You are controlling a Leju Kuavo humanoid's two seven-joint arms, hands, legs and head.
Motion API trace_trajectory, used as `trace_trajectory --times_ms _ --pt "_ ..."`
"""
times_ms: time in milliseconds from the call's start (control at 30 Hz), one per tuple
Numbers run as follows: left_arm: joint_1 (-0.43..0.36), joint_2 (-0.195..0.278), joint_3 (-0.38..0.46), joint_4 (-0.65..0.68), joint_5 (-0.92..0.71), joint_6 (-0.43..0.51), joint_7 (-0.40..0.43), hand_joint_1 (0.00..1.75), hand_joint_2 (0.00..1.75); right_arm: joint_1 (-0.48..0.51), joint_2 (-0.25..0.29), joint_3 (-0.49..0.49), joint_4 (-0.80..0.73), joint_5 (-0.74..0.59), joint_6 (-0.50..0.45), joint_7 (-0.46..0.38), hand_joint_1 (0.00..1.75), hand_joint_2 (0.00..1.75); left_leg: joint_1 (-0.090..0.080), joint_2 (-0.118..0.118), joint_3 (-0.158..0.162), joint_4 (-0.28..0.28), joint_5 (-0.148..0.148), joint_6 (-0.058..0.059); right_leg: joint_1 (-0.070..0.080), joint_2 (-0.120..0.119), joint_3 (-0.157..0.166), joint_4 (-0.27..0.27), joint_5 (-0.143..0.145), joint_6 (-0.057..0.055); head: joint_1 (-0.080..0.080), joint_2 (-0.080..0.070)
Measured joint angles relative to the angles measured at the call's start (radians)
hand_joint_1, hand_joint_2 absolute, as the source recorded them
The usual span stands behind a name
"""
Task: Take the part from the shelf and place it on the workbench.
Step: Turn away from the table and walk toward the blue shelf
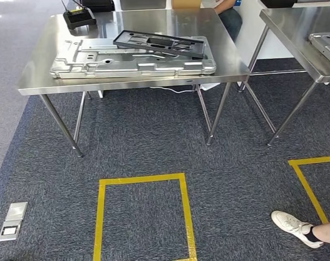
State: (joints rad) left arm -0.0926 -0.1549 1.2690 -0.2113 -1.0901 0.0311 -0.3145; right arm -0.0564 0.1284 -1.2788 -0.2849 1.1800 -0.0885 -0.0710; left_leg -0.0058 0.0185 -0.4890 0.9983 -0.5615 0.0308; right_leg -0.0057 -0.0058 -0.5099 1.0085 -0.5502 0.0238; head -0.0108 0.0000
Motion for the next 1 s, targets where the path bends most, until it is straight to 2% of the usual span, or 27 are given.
trace_trajectory --times_ms 67,133,200,267,300,333,367,433,467,533,600,633,667,700,767,800,833,867,933,1000 --pt "0.0 0.0 0.0 0.0 0.0 -0.002 -0.005 0.0 1.75 0.002 0.0 0.0 0.003 -0.001 0.012 0.017 0.0 1.75 0.0 0.0 -0.006 0.002 0.003 -0.009 0.001 0.0 -0.002 -0.007 -0.001 -0.009 0.0 0.0" --pt "0.0 0.0 0.0 0.0 0.0 -0.004 -0.005 0.0 1.75 0.002 0.0 -0.001 0.007 -0.002 0.026 0.032 0.0 1.75 0.002 -0.003 -0.015 0.019 -0.016 -0.02 -0.004 -0.002 -0.006 -0.012 0.005 -0.02 0.0 0.0" --pt "0.0 0.0 -0.001 0.0 0.0 -0.003 0.0 0.0 1.75 0.0 0.0 -0.001 0.01 -0.002 0.04 0.039 0.0 1.75 0.006 -0.007 -0.053 0.108 -0.075 -0.032 -0.008 -0.003 -0.011 -0.015 0.01 -0.029 -0.001 0.0" --pt "0.001 0.0 -0.001 0.0 -0.002 0.0 0.007 0.0 1.75 0.0 0.0 -0.001 0.012 -0.002 0.051 0.041 0.0 1.75 0.011 -0.008 -0.11 0.239 -0.133 -0.041 -0.008 -0.005 -0.016 -0.014 0.012 -0.032 -0.001 0.0" --pt "0.002 0.0 -0.001 0.0 -0.004 0.002 0.01 0.0 1.75 0.0 0.0 -0.002 0.013 -0.002 0.055 0.041 0.0 1.75 0.013 -0.008 -0.126 0.277 -0.14 -0.043 -0.008 -0.006 -0.017 -0.013 0.012 -0.032 -0.001 0.0" --pt "0.004 0.0 -0.002 0.0 -0.007 0.005 0.012 0.0 1.75 0.001 0.0 -0.002 0.014 -0.002 0.057 0.041 0.0 1.75 0.014 -0.008 -0.125 0.278 -0.127 -0.045 -0.009 -0.006 -0.016 -0.013 0.012 -0.032 -0.001 0.0" --pt "0.004 0.0 -0.003 0.0 -0.009 0.007 0.013 0.0 1.75 0.0 0.0 -0.002 0.015 -0.002 0.06 0.041 0.0 1.75 0.016 -0.008 -0.106 0.239 -0.095 -0.045 -0.009 -0.006 -0.015 -0.012 0.012 -0.032 -0.001 0.0" --pt "0.004 0.0 -0.004 0.0 -0.01 0.01 0.014 0.0 1.75 -0.001 0.0 -0.003 0.016 -0.003 0.064 0.039 0.0 1.75 0.018 -0.009 -0.047 0.109 -0.022 -0.043 -0.008 -0.006 -0.013 -0.01 0.01 -0.027 -0.001 0.0" --pt "0.003 0.0 -0.004 0.0 -0.011 0.01 0.014 0.0 1.75 -0.002 0.0 -0.003 0.016 -0.003 0.066 0.037 0.0 1.75 0.018 -0.009 -0.025 0.056 -0.001 -0.04 -0.007 -0.005 -0.014 -0.008 0.01 -0.021 -0.001 0.0" --pt "0.001 0.0 -0.005 0.0 -0.011 0.011 0.016 0.0 1.75 -0.002 -0.001 -0.004 0.016 -0.004 0.07 0.031 0.0 1.75 0.015 -0.01 -0.015 0.016 0.004 -0.031 -0.003 -0.005 -0.022 -0.004 0.013 -0.009 0.0 0.0" --pt "0.003 0.0 -0.005 0.0 -0.01 0.011 0.016 0.0 1.75 -0.003 -0.002 -0.004 0.016 -0.004 0.074 0.021 0.0 1.75 0.015 -0.009 -0.019 0.01 0.005 -0.019 -0.005 -0.005 -0.027 -0.002 0.014 0.003 0.0 0.0" --pt "0.004 0.0 -0.005 -0.001 -0.009 0.011 0.016 0.0 1.75 -0.002 -0.002 -0.004 0.016 -0.004 0.076 0.015 0.0 1.75 0.016 -0.009 -0.02 0.008 0.008 -0.013 -0.005 -0.004 -0.03 0.007 0.004 0.008 0.0 0.0" --pt "0.005 0.0 -0.009 -0.002 -0.005 0.011 0.017 0.0 1.75 -0.001 -0.003 -0.001 0.017 -0.007 0.076 0.01 0.0 1.75 0.018 -0.007 -0.021 0.005 0.011 -0.006 -0.007 -0.003 -0.04 0.034 -0.018 0.011 0.0 0.0" --pt "0.005 0.001 -0.017 -0.004 0.002 0.01 0.018 0.0 1.75 0.001 -0.004 0.005 0.017 -0.013 0.076 0.006 0.0 1.75 0.018 -0.006 -0.022 0.005 0.013 -0.001 -0.008 -0.002 -0.06 0.083 -0.051 0.013 0.0 0.0" --pt "0.007 0.002 -0.044 -0.012 0.028 0.01 0.024 0.0 1.75 0.01 -0.007 0.027 0.017 -0.039 0.076 0.003 0.0 1.75 0.015 -0.005 -0.027 0.005 0.016 0.004 -0.008 -0.001 -0.115 0.217 -0.118 0.016 0.0 0.0" --pt "0.007 0.002 -0.059 -0.018 0.043 0.01 0.028 0.0 1.75 0.016 -0.009 0.042 0.018 -0.056 0.076 0.003 0.0 1.75 0.013 -0.004 -0.028 0.006 0.016 0.005 -0.008 -0.001 -0.135 0.265 -0.133 0.016 0.0 0.0" --pt "0.007 0.003 -0.075 -0.024 0.06 0.01 0.033 0.0 1.75 0.024 -0.011 0.056 0.019 -0.073 0.076 0.004 0.0 1.75 0.013 -0.005 -0.029 0.007 0.017 0.006 -0.008 0.0 -0.137 0.277 -0.127 0.016 0.0 0.0" --pt "0.007 0.004 -0.092 -0.031 0.077 0.009 0.037 0.0 1.75 0.032 -0.013 0.072 0.021 -0.091 0.077 0.004 0.0 1.75 0.012 -0.005 -0.029 0.007 0.017 0.006 -0.008 0.0 -0.12 0.249 -0.103 0.016 0.0 0.0" --pt "0.006 0.007 -0.126 -0.047 0.11 0.008 0.045 0.0 1.75 0.045 -0.016 0.105 0.024 -0.127 0.077 0.005 0.0 1.75 0.012 -0.005 -0.026 0.008 0.015 0.003 -0.008 0.0 -0.054 0.117 -0.035 0.011 0.0 0.0" --pt "0.006 0.011 -0.164 -0.06 0.145 0.008 0.055 0.0 1.75 0.054 -0.02 0.142 0.027 -0.164 0.077 0.005 0.0 1.75 0.007 -0.005 -0.029 0.013 0.012 -0.003 -0.007 0.0 -0.011 0.015 -0.003 0.005 0.0 0.0"
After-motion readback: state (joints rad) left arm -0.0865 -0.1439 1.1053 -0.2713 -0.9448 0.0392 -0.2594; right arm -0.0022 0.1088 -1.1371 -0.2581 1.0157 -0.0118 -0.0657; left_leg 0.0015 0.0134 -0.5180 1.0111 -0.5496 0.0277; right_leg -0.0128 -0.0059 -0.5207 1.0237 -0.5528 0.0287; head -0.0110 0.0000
